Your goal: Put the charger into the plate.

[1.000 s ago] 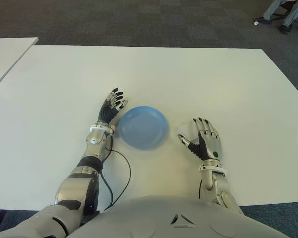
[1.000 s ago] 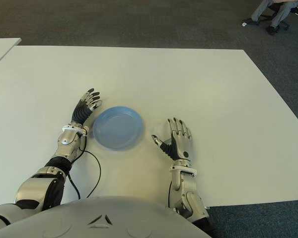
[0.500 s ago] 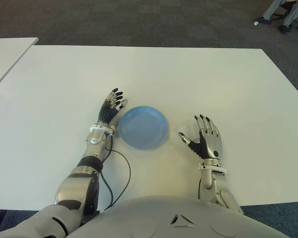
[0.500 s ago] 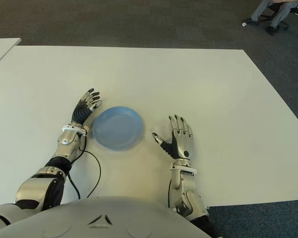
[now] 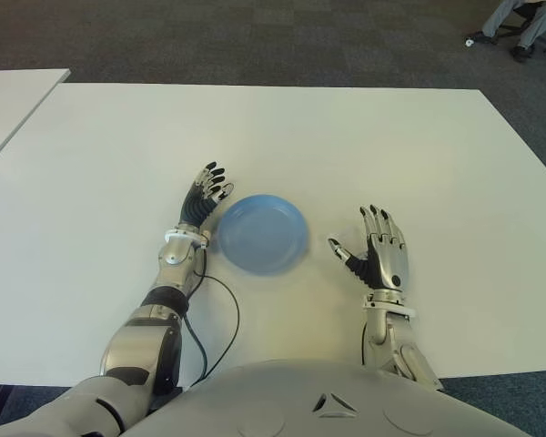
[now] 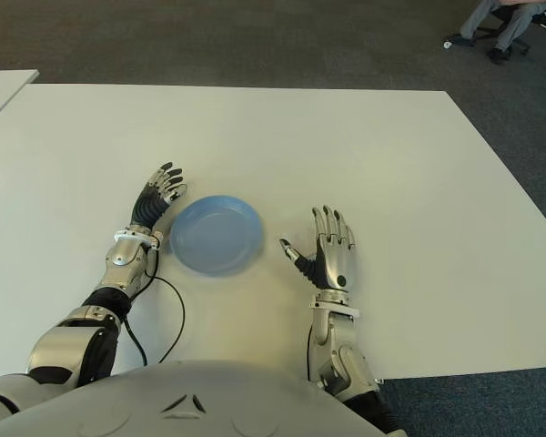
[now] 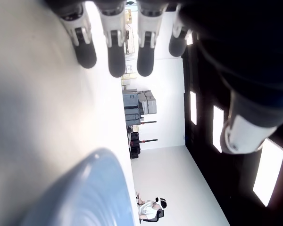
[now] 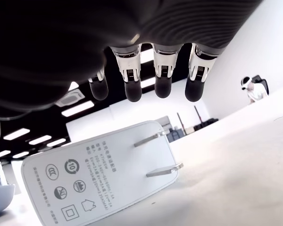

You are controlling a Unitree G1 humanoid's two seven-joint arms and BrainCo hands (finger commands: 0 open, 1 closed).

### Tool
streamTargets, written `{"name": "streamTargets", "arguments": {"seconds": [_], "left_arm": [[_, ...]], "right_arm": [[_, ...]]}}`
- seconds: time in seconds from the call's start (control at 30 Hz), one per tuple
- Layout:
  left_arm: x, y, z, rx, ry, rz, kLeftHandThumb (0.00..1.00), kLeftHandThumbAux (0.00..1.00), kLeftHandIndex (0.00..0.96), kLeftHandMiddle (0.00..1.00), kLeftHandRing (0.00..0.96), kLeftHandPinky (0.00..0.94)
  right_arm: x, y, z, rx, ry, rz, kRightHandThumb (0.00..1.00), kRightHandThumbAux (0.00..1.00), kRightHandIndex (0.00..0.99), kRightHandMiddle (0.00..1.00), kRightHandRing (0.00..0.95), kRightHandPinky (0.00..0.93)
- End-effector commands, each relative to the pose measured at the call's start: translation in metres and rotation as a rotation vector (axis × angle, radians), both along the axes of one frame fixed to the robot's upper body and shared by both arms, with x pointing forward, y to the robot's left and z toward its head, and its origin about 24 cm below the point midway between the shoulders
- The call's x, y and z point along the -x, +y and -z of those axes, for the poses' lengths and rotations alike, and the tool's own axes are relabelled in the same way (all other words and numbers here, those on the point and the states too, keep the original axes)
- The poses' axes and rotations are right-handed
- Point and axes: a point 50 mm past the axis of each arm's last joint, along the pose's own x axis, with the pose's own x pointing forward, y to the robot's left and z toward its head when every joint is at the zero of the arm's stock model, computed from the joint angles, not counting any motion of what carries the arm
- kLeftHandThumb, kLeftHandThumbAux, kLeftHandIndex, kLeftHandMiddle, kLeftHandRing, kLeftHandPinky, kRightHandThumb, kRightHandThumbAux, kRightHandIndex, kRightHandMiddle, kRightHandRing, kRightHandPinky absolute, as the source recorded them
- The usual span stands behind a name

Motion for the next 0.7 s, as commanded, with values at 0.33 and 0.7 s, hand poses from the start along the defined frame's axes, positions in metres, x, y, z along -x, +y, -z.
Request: {"name": "streamTargets", "arguments": {"seconds": [0.33, 0.7], "left_arm": [[0.040, 0.001, 0.042, 0.010, 0.229, -0.020, 0.000, 0.588, 0.040, 0.165, 0.165, 0.157], [0.041, 0.001, 0.041, 0.016, 0.222, -0.016, 0.000, 0.591, 0.039, 0.167, 0.167, 0.157]], "right_arm": [[0.001, 0.006, 0.011, -0.006, 0.116, 0.055, 0.211, 0.221, 0.000, 0.000, 0.000, 0.000], [0.000, 0.005, 0.019, 0.019, 0.194, 0.099, 0.208, 0.214, 0.000, 0.000, 0.000, 0.000]]}}
